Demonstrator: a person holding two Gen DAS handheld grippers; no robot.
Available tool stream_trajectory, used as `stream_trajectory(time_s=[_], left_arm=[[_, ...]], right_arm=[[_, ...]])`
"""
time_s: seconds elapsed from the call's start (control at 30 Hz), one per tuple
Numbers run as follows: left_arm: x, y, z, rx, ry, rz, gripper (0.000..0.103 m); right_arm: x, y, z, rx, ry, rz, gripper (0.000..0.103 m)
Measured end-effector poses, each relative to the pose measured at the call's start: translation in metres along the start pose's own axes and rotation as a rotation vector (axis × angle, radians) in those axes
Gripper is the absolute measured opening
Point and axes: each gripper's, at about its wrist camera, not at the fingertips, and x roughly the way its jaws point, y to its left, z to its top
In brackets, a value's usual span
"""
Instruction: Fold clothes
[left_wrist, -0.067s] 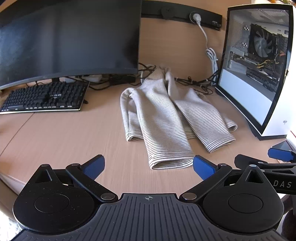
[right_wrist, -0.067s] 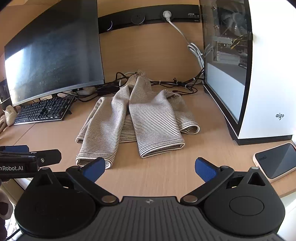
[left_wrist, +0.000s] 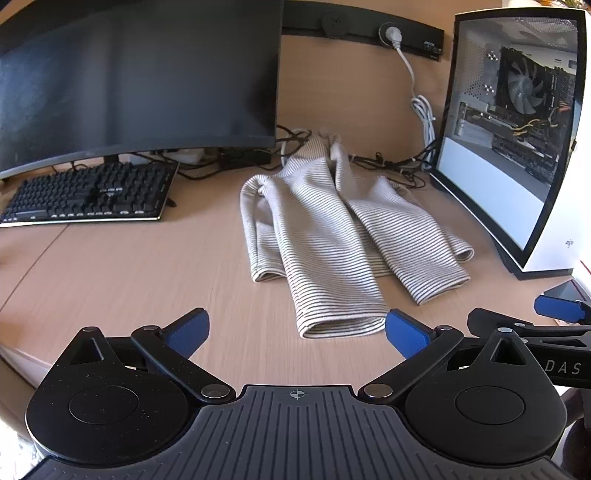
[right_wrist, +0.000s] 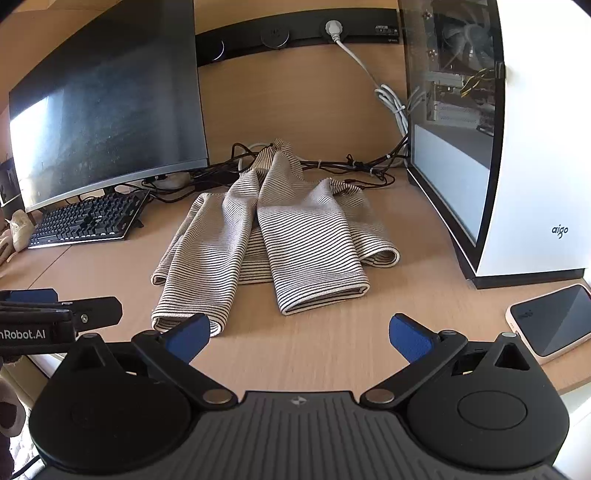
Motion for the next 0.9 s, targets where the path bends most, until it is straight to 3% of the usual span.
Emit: stream_trajectory(time_s=[0.9], left_arm=[[0.002, -0.014, -0.004, 0.015, 0.012, -0.001, 0.103]], right_arm=[[0.005, -0.01, -0.003, 0.032, 0.029, 0.038, 0.103]])
